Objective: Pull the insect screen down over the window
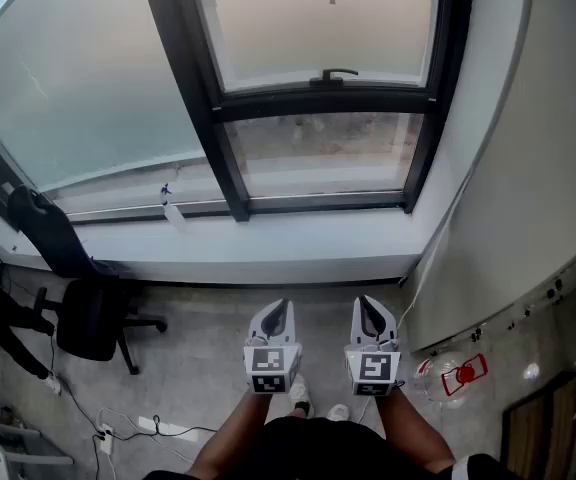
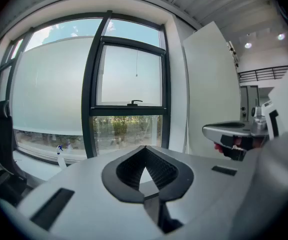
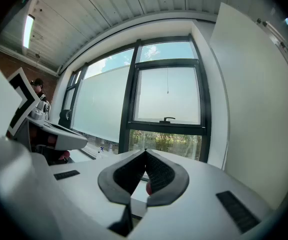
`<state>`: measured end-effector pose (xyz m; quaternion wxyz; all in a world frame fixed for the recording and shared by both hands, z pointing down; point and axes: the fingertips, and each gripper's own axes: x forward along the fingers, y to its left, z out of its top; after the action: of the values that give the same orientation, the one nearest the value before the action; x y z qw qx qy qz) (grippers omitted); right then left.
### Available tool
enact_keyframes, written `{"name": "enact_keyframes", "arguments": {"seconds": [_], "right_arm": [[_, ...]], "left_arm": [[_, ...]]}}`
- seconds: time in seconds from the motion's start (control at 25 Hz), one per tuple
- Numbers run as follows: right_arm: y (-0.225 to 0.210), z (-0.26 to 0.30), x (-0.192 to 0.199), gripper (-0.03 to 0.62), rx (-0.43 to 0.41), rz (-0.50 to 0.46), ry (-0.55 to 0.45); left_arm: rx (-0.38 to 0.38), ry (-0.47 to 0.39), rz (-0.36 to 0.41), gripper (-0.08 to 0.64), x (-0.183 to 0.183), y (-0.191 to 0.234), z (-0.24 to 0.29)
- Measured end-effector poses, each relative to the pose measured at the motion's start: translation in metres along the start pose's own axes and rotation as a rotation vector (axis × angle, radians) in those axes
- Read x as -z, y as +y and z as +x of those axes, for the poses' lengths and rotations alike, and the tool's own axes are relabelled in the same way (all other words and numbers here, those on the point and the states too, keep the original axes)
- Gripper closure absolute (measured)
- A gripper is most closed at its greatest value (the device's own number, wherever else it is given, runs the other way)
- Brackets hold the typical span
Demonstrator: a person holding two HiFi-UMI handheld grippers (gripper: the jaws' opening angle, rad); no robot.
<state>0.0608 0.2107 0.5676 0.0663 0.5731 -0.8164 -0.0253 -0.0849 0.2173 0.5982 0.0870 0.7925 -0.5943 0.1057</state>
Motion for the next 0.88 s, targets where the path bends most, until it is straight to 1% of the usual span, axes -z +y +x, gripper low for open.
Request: {"name": "enact_keyframes", "arguments": {"seconds": [0.16,0.28,0.48,0.68,0.88], "right_arm": [[0.006,0.0,0.011,0.589,0.001,0.004,0.019],[0.007,0.001,0.008,0.589,0.0,0.004,0.012],[0.006,0.003,0.001,0.589,0.002,0.055,-0.005],[0.005,0.01,0.001,0.589,0.002,0.022,0.002],[0.002,0.012,-0.001,0.589,-0.004,0.004,0.025]], "left_arm": [[-0.005,-0.003,-0.005,0.557,-0.001,0.007,-0.005],[-0.015,-0.002,-0.009,0.557,-0.002,0.011,-0.006],[-0.013,-0.013,-0.008,0.557,-0.008,0.015,-0.005],[0.013,-0.015,0.0,0.557,-0.013,0.009,0.005],[0.049,-0.023,-0.016,0.557,-0.021,0.002,0.009]]}}
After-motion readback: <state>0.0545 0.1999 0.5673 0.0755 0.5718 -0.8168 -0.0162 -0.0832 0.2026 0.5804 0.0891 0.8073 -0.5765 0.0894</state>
